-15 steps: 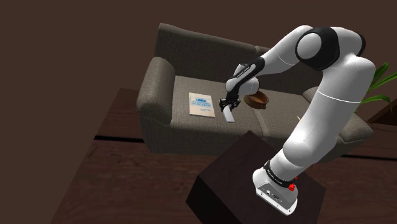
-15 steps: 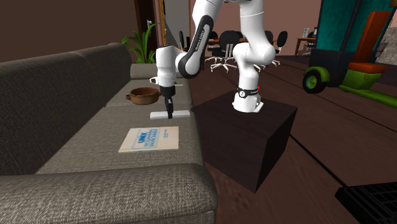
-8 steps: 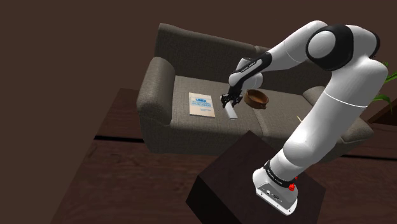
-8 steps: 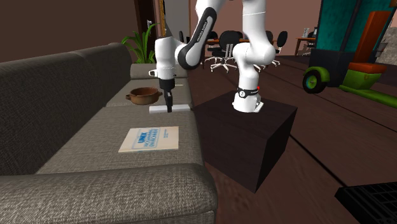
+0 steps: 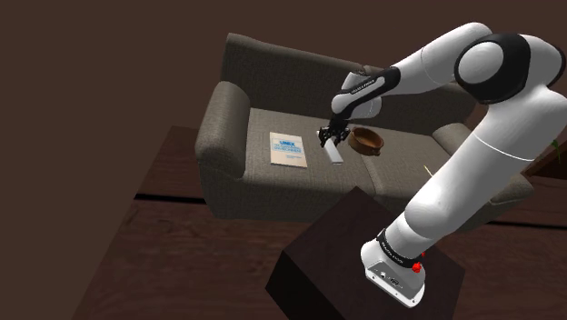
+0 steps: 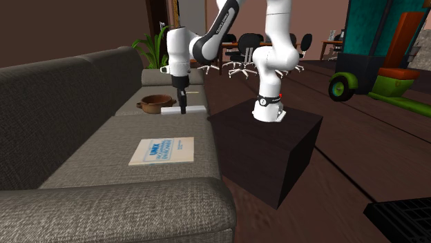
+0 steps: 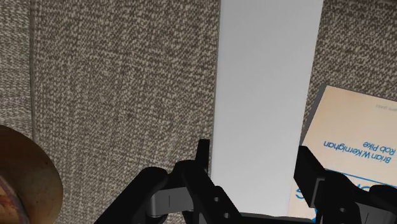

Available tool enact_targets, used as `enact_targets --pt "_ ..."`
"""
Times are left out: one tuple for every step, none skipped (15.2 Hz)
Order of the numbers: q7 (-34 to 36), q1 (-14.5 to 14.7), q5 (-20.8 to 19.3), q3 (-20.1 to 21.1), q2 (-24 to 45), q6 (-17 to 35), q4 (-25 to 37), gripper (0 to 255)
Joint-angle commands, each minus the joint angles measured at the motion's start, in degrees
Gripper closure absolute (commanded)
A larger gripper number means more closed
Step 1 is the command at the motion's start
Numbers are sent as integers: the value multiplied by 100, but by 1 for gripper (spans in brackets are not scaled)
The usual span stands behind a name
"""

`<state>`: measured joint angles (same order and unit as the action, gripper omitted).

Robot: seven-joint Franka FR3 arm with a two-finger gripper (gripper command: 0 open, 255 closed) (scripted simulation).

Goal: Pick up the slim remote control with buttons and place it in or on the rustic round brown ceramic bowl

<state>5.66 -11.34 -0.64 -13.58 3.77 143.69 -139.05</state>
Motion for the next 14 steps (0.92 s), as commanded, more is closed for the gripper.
enact_targets --pt "39 6 -55 -7 -151 -168 20 255" --pt "53 7 -77 -8 -215 -248 38 255" --pt "67 7 -98 -10 -278 -328 57 255" --pt "80 8 -118 -10 -340 -409 77 255" --pt "93 8 -136 -10 -400 -489 98 255" --pt "104 8 -154 -10 -459 -570 121 255" --pt "116 8 -171 -9 -517 -650 145 255" --pt "123 8 -182 -8 -555 -706 162 255" --pt "-41 -63 -158 -83 -493 -719 240 255" --pt "-205 -133 -130 -157 -425 -733 324 255" --pt "-370 -203 -98 -228 -352 -750 415 255" --pt "-535 -274 -61 -297 -274 -769 512 255" --pt "-701 -344 -20 -363 -191 -791 616 255" --pt "-867 -416 25 -426 -103 -814 726 255"
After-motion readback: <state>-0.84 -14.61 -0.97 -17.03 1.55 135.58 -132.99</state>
